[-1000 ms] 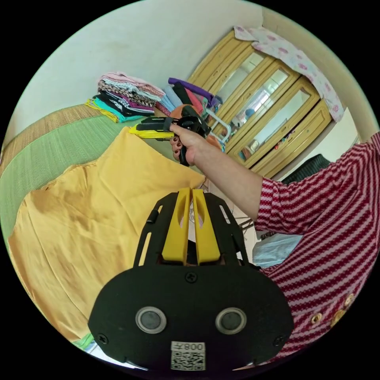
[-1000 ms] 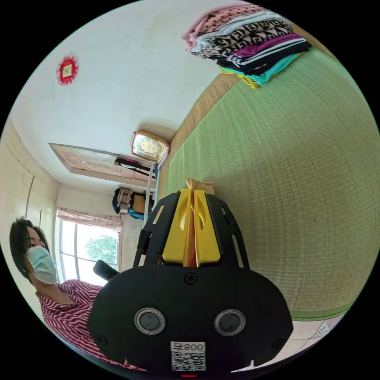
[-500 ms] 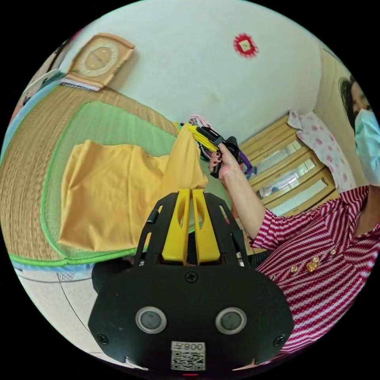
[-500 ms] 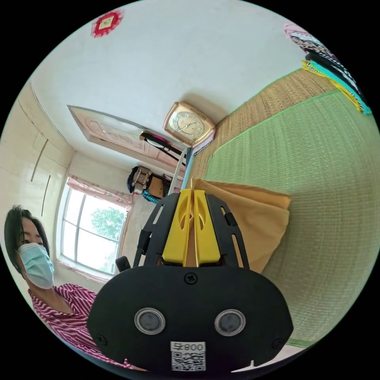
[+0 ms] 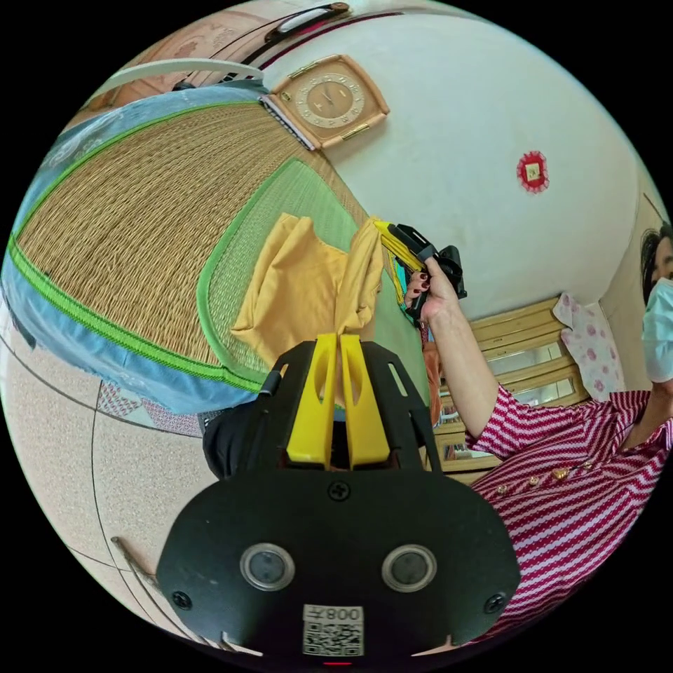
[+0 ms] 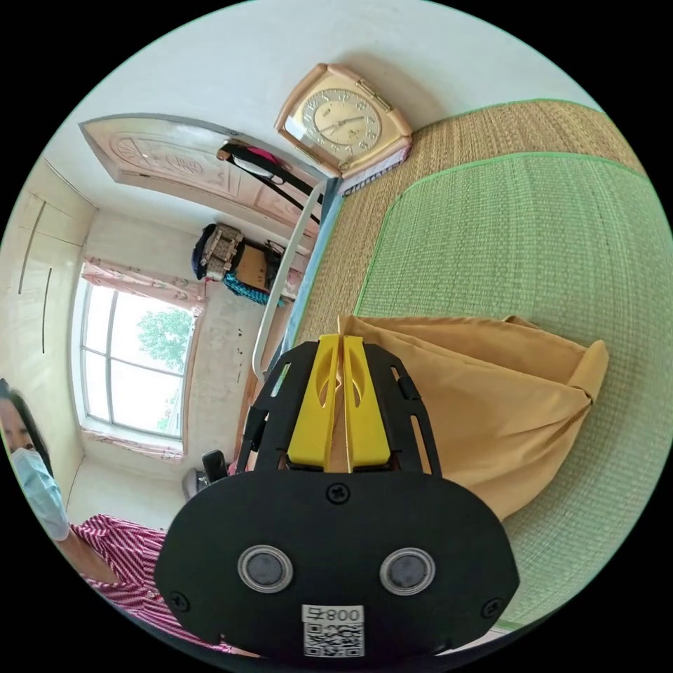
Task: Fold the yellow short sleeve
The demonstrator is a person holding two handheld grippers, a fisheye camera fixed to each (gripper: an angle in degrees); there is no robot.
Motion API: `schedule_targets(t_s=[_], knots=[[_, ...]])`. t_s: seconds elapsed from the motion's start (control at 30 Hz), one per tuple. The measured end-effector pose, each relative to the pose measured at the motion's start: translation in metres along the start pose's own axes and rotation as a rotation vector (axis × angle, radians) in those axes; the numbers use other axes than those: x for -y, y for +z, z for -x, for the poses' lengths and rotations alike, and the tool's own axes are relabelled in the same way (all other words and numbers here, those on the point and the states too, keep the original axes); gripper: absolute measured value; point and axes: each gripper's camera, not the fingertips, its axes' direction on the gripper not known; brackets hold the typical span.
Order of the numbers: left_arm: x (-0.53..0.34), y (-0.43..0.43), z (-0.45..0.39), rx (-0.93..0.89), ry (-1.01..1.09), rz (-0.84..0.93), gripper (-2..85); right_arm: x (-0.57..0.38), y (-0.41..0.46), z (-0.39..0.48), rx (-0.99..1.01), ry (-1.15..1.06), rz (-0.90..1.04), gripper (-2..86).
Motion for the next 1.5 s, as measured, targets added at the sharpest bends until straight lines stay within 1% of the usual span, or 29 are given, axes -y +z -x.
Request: schedule_targets(t_s=[0.13,0.33,0.47,0.63,0.8,0.9,0.97,1.07,1.17,1.37,1.5], knots=[[0.009,-0.022,0.017,-0.001,-0.055,-0.020,0.5,0.005,0.054,-0.023,-0.038,-0.014,0.045,0.6],[0.018,-0.031,0.039,-0.002,-0.133,0.009,0.6,0.012,0.125,-0.076,-0.092,0.008,0.119,0.6],[0.016,-0.035,0.048,-0.013,-0.184,0.015,0.7,0.017,0.154,-0.110,-0.081,0.034,0.144,0.7],[0.009,-0.041,0.040,-0.018,-0.181,0.031,1.4,0.021,0.189,-0.164,-0.072,0.072,0.200,1.0],[-0.001,-0.068,0.004,0.042,-0.111,-0.016,4.3,0.015,0.194,-0.199,-0.032,0.083,0.194,1.2],[0.003,-0.078,-0.042,0.106,0.024,-0.041,6.3,0.010,0.192,-0.214,-0.002,0.071,0.188,1.0],[0.014,-0.062,-0.073,0.121,0.122,-0.004,6.8,0.007,0.189,-0.222,0.012,0.066,0.184,0.8],[0.024,-0.027,-0.091,0.150,0.171,0.086,6.2,0.004,0.190,-0.234,0.007,0.063,0.191,0.4],[0.022,-0.005,-0.104,0.253,0.176,0.152,2.6,0.002,0.185,-0.239,0.036,0.056,0.180,0.3],[0.004,-0.015,-0.111,0.237,0.134,0.106,0.7,0.004,0.178,-0.249,0.067,0.057,0.153,0.4],[-0.004,-0.015,-0.099,0.210,0.075,0.097,0.5,0.004,0.203,-0.274,0.044,0.094,0.207,0.8]])
